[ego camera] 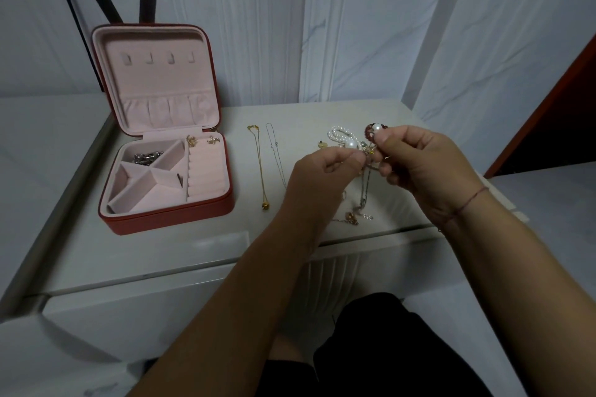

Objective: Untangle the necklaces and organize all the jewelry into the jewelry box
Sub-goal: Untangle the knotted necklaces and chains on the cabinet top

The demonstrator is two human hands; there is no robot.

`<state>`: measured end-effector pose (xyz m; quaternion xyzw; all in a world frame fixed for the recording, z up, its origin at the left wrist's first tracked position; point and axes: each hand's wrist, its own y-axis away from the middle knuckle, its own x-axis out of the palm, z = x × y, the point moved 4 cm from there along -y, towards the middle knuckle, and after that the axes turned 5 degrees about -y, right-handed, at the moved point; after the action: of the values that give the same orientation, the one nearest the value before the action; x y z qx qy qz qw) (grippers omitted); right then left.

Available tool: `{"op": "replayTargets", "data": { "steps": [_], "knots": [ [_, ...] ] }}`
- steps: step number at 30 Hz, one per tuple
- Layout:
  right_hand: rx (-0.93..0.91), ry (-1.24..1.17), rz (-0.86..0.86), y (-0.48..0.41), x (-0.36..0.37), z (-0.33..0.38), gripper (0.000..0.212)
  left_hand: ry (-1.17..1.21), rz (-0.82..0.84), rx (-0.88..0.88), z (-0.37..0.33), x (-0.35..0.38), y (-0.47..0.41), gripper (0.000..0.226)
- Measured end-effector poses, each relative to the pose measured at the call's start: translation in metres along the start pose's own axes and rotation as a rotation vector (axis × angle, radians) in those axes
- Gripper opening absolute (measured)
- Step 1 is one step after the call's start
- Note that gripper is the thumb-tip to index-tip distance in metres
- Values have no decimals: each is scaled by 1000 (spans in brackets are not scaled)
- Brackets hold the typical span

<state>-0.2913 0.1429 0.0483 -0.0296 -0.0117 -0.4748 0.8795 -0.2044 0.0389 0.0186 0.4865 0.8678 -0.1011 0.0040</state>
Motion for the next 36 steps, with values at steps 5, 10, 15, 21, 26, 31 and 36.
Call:
{"op": "replayTargets", "data": {
  "steps": [5, 10, 15, 21, 26, 31, 36],
  "knots": [
    [1, -19, 7, 1, 0, -4, 10, 21, -18, -17, 0, 0, 0, 17],
    [-132, 91, -72, 4, -3, -2, 11, 8, -23, -31, 2, -1, -1, 18],
    [-393, 478, -21, 10, 6, 7, 11, -78, -67, 17, -2, -4, 0, 19],
    [-558, 813, -7, 8, 13, 10, 6, -297, -133, 170, -3, -8, 0, 13],
    [-524, 805, -2, 4, 18, 6, 8, -340, -157, 194, -4, -11, -1, 13],
    [-297, 507, 19, -1, 19, -5, 14, -248, -170, 136, -2, -13, -4, 18],
    [63, -56, 113, 1, 24, -18, 19, -59, -95, 8, 0, -12, -3, 16]
  ]
}}
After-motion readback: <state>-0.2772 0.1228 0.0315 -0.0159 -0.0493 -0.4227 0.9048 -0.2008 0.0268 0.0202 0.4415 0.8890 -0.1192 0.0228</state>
